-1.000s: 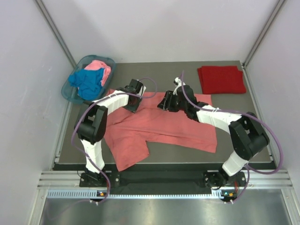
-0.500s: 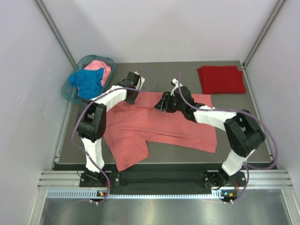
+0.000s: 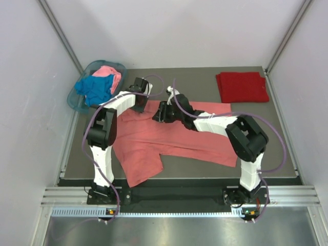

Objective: Fold and stack the t-shirts
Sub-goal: Fold the tshirt

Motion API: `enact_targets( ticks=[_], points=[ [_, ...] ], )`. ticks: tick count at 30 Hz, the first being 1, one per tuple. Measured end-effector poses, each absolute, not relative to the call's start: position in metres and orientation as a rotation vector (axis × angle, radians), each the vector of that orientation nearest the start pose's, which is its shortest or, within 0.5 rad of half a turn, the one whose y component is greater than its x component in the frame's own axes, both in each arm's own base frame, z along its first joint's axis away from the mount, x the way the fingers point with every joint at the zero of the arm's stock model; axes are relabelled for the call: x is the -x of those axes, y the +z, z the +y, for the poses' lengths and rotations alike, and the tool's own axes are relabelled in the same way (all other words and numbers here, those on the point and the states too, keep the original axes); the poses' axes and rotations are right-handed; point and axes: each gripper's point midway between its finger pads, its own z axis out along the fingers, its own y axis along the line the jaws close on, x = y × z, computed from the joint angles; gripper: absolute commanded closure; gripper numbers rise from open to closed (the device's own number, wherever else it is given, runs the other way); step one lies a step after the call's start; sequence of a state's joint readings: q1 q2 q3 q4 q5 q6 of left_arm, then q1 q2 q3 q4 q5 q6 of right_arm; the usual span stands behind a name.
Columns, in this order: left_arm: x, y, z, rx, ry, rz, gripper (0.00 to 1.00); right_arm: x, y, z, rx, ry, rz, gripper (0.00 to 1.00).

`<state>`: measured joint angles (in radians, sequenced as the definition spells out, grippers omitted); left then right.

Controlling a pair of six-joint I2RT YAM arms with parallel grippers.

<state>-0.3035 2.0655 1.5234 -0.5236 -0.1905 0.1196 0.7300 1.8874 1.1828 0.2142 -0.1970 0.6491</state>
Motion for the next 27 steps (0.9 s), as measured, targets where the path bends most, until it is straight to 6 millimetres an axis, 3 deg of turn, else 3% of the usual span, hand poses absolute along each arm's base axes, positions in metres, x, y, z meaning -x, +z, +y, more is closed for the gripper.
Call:
enact_targets(
  ticks=[7, 14, 18, 21, 27],
  points=[
    [-0.479, 0.053, -0.092, -0.31, 0.14, 2.568, 0.63, -0.357, 0.099, 0.445, 0.337, 0.942, 2.171, 0.58],
    [-0.514, 0.119, -0.063, 0.071, -0.066, 2.482, 0.62, -0.358, 0.094, 0.485, 0.54, 0.789, 2.117, 0.58],
    [-0.509, 0.156, -0.04, 0.233, -0.181, 2.426, 0.62, -0.363, 0.092, 0.494, 0.614, 0.702, 2.099, 0.58],
    [-0.499, 0.185, -0.03, 0.296, -0.231, 2.364, 0.61, -0.367, 0.082, 0.49, 0.648, 0.636, 2.105, 0.58],
    [-0.47, 0.225, -0.044, 0.314, -0.332, 2.263, 0.61, -0.378, 0.059, 0.484, 0.696, 0.511, 2.13, 0.58]
  ],
)
